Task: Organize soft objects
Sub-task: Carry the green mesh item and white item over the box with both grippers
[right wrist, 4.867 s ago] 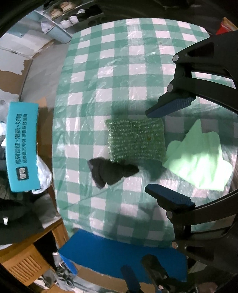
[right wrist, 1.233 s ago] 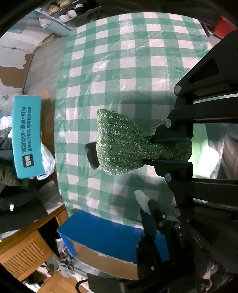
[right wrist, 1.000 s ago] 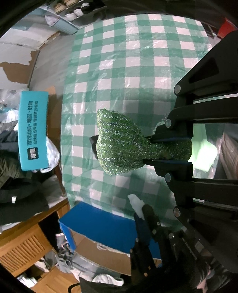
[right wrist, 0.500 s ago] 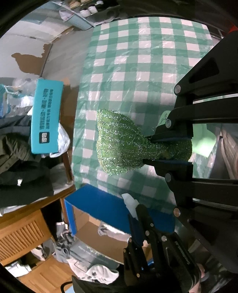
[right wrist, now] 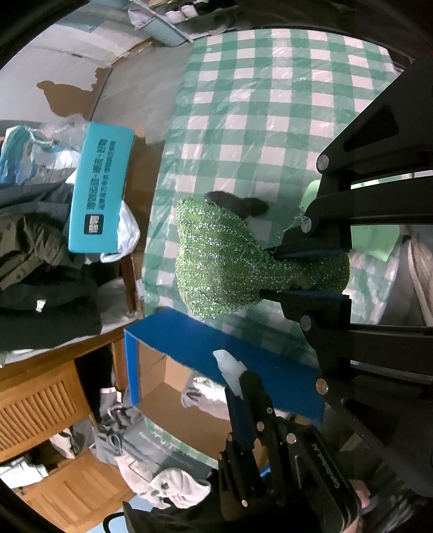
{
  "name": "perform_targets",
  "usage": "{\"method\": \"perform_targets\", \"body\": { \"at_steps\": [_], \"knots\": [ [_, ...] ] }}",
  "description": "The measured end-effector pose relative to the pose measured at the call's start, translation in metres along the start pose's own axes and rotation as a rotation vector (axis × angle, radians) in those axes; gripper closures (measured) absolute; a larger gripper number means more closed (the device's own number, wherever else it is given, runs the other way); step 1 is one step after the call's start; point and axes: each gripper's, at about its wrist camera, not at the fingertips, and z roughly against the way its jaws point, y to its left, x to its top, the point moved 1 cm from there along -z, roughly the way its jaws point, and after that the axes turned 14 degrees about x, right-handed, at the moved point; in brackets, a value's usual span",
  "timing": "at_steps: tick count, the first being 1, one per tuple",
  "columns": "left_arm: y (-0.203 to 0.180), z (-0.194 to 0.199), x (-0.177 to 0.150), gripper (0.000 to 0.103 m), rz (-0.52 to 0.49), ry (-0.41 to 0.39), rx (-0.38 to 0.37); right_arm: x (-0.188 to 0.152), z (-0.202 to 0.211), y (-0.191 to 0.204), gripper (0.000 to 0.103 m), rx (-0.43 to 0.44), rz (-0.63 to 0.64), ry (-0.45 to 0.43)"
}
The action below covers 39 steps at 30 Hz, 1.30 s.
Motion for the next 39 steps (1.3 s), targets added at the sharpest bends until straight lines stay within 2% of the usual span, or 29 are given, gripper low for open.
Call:
{"method": "perform_targets", "body": {
  "at_steps": [20,39],
  "knots": [
    [0.078,0.014,-0.013,0.089,0.119,-0.035,0.042,0.038,-0.028,0.060,0.089,0.041,0.083,0.011],
    [0.148,0.003,-0.035,0.088,0.240,-0.004,0.098,0.059,-0.078,0.117,0.089,0.097,0.150,0.082]
  ]
}}
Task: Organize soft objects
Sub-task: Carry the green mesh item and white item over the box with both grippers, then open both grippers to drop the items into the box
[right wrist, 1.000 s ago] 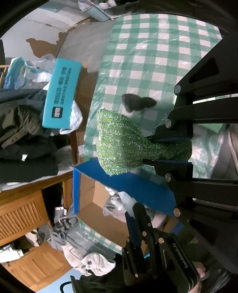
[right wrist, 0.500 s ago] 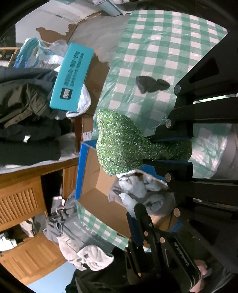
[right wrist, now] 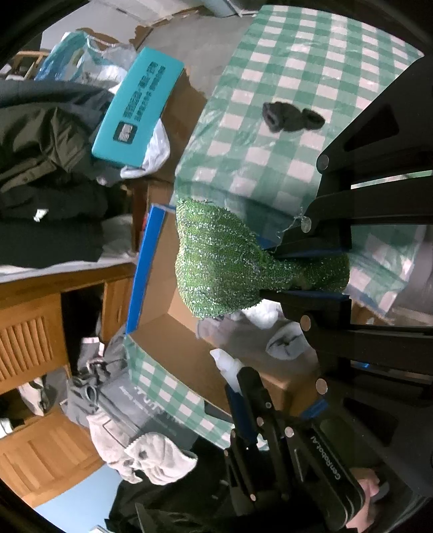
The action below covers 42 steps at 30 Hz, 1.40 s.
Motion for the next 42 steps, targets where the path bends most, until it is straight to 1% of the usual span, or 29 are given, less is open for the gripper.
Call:
{"method": "perform_targets", "body": {
  "at_steps": [3,8,12,16,19,20,21,22,23,24,25,26,27,30,36,42],
  "knots": [
    [0.006,-0.004,-0.002,0.088,0.008,0.009,0.011,0.002,-0.007,0.005,0.089,0.006,0.008,0.011],
    [0.014,-0.011,-0.006,0.088,0.013,0.022,0.052,0.002,-0.021,0.013,0.089,0.011,0.024,0.034],
    [0.016,-0.013,-0.008,0.086,0.017,0.034,0.055,0.001,-0.031,0.019,0.088,0.023,0.029,0.053],
    [0.017,-0.013,-0.009,0.086,0.020,0.041,0.063,0.001,-0.036,0.023,0.088,0.036,0.039,0.054],
    [0.019,-0.013,-0.009,0.085,0.025,0.041,0.076,0.001,-0.039,0.025,0.086,0.039,0.039,0.055],
    [0.020,-0.013,-0.009,0.083,0.027,0.041,0.082,0.000,-0.040,0.025,0.082,0.044,0.038,0.056],
    [0.020,-0.013,-0.009,0.078,0.029,0.041,0.084,0.000,-0.041,0.025,0.076,0.047,0.038,0.057],
    [0.021,-0.013,-0.008,0.070,0.035,0.038,0.088,-0.001,-0.042,0.026,0.073,0.052,0.039,0.061],
    [0.022,-0.013,-0.008,0.064,0.038,0.035,0.093,-0.001,-0.043,0.026,0.067,0.054,0.040,0.062],
    [0.023,-0.013,-0.008,0.056,0.043,0.031,0.101,-0.001,-0.043,0.026,0.061,0.053,0.041,0.061],
    [0.025,-0.013,-0.008,0.054,0.047,0.028,0.107,-0.001,-0.043,0.027,0.058,0.051,0.039,0.059],
    [0.026,-0.014,-0.007,0.054,0.049,0.029,0.110,-0.001,-0.043,0.026,0.049,0.048,0.034,0.054],
    [0.027,-0.014,-0.007,0.053,0.051,0.031,0.111,-0.001,-0.042,0.024,0.043,0.046,0.025,0.045],
    [0.029,-0.014,-0.007,0.047,0.065,0.030,0.112,-0.003,-0.038,0.016,0.042,0.039,0.007,0.029],
    [0.020,-0.015,-0.007,0.045,0.043,0.032,0.101,-0.008,-0.029,0.002,0.040,0.020,-0.028,0.025],
    [0.005,-0.014,-0.007,0.040,0.012,0.031,0.091,-0.015,-0.017,-0.011,0.038,-0.016,-0.045,0.011]
  ]
}}
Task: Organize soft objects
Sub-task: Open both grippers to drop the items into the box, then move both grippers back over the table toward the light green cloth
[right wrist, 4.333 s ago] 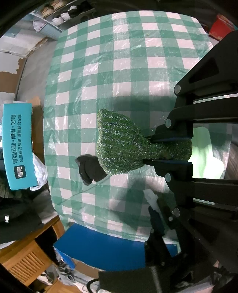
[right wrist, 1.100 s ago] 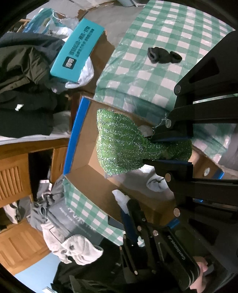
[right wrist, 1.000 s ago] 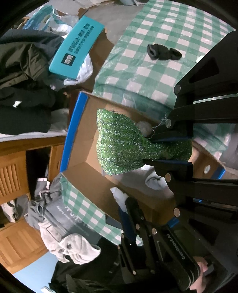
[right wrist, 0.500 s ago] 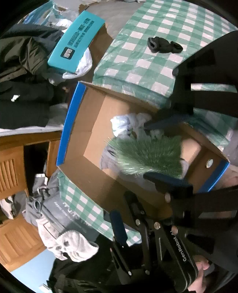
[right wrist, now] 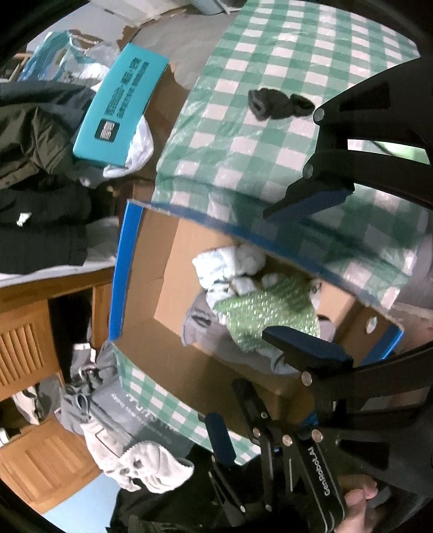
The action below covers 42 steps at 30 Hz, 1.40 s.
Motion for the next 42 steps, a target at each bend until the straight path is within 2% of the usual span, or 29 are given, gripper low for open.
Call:
{"method": "perform_targets", "body": {
  "at_steps": [9,14,22,35,42],
  "knots": [
    [-0.026,0.005,0.004,0.036,-0.026,0.006,-0.026,-0.011,0.018,-0.024,0.037,-0.046,-0.034,-0.013],
    [-0.048,0.014,0.005,0.032,-0.070,-0.014,-0.041,-0.021,0.029,-0.038,0.036,-0.071,-0.054,-0.013],
    [-0.084,0.022,0.008,0.031,-0.141,-0.022,-0.057,-0.042,0.052,-0.066,0.036,-0.103,-0.094,-0.022],
    [-0.157,0.024,0.002,0.031,-0.252,0.020,-0.118,-0.082,0.083,-0.117,0.036,-0.155,-0.177,-0.031],
    [-0.191,0.019,-0.007,0.031,-0.310,0.044,-0.124,-0.104,0.091,-0.146,0.036,-0.153,-0.234,-0.026]
  ]
}}
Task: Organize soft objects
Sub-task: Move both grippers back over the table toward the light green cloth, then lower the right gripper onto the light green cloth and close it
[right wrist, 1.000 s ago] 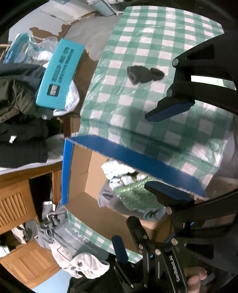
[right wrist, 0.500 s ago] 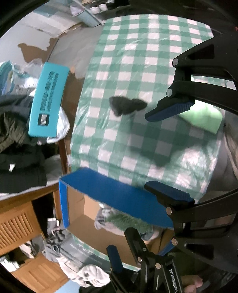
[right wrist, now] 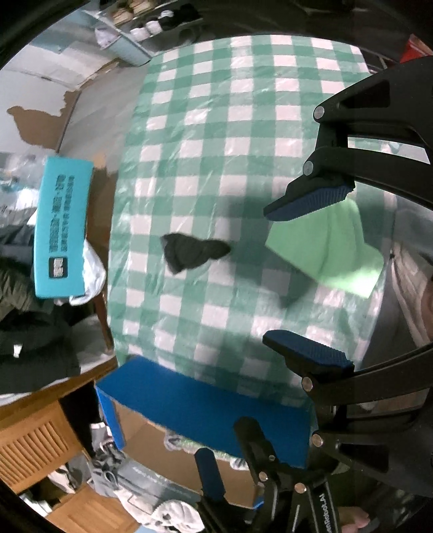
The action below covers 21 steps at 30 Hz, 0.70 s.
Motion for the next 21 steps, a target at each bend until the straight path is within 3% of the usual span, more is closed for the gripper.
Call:
{"method": "perform_targets", "body": {
  "at_steps": [12,21],
  "knots": [
    [-0.039,-0.031,-0.012,0.031,-0.052,0.065,-0.017,-0.031,-0.038,-0.042,0.036,0.020,-0.105,0.123],
    [-0.047,-0.056,-0.029,0.031,-0.053,0.158,-0.014,-0.048,-0.063,-0.044,0.036,0.010,-0.111,0.194]
  ]
}}
